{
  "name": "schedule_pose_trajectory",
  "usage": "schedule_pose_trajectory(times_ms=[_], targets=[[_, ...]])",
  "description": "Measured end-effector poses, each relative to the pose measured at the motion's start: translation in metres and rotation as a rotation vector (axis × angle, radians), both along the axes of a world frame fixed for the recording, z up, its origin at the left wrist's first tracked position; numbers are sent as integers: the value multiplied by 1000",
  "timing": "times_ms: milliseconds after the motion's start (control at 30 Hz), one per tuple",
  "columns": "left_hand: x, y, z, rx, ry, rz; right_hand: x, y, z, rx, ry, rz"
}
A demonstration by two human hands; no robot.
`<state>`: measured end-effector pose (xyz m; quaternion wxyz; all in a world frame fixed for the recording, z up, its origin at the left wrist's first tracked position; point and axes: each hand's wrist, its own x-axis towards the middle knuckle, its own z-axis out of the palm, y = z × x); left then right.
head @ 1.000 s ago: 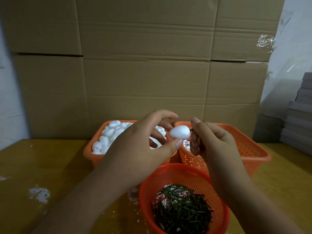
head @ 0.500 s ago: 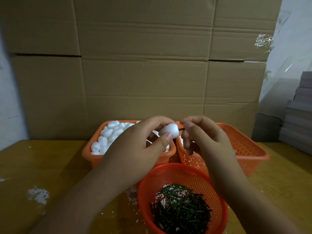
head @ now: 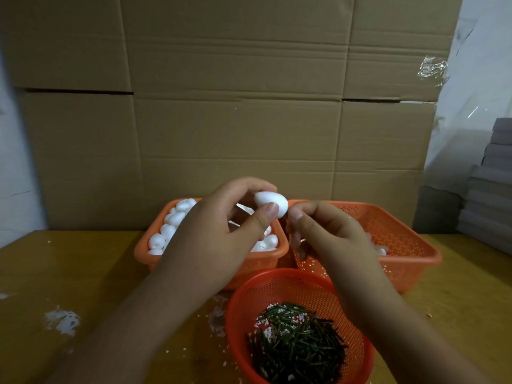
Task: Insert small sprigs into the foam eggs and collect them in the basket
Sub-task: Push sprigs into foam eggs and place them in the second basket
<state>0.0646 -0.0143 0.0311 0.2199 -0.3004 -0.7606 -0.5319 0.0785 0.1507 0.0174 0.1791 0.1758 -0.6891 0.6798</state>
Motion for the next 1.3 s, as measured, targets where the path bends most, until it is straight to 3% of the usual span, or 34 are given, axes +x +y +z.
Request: schedule_pose_trajectory(times_ms=[133,467,667,833,933,1100,1300], targets=[[0,-3,3,12,23,5,1,-8,-4,-16,-22,92],[0,-4,6,0,-3,22,4,-9,-3,-29,27,42],[2,-2,3,-29,21,103,5,-9,-4,91,179,-106],[2,-2,3,-45,3,173,6,-12,-3,344,309,-194],[2,0,2,-33,-48,121,5,-11,-3,273,297,-201],[2,3,1,-105,-181,-33,7,-7,1,-57,132,-19],[2,6,0,-84,-161,-27,4,-6,2,-115,49,9]])
